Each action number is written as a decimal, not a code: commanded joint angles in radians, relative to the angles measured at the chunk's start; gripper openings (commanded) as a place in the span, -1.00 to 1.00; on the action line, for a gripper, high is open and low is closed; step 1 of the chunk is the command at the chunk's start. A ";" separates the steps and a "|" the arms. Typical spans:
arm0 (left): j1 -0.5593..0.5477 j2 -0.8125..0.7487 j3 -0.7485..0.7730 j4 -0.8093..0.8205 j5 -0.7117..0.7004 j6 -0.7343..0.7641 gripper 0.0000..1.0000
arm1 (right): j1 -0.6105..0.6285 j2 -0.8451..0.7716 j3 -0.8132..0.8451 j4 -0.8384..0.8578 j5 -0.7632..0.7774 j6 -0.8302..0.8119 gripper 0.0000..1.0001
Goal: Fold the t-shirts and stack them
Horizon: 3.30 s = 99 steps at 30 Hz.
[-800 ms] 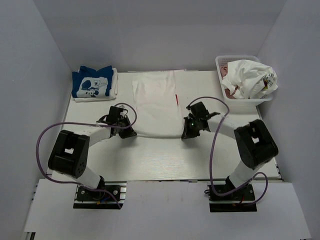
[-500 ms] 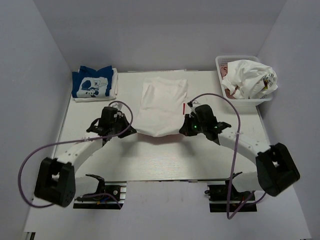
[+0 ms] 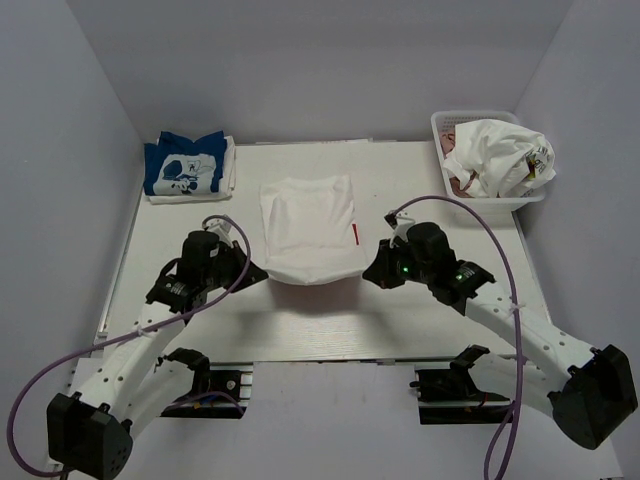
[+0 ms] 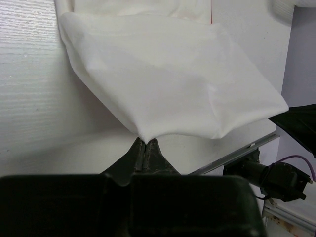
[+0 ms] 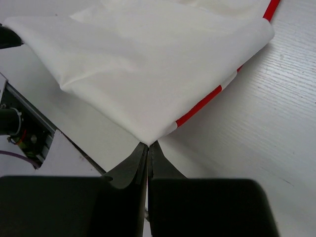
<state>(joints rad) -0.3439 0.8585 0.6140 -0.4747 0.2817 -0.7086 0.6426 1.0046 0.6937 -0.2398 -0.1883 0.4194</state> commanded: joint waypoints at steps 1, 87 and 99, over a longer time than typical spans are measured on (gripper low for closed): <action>-0.004 -0.049 0.046 -0.028 -0.015 -0.014 -1.00 | 0.008 0.000 0.036 -0.049 -0.024 0.010 -1.00; 0.108 1.159 0.779 0.104 -0.222 0.212 0.68 | -0.218 1.184 0.938 0.298 -0.062 -0.005 0.81; 0.097 1.160 0.641 0.225 -0.030 0.221 0.33 | -0.233 1.261 0.949 0.275 -0.060 0.021 0.81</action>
<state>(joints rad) -0.2409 2.0209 1.3407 -0.2543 0.1539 -0.4934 0.4191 2.2662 1.6478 0.0330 -0.2893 0.4313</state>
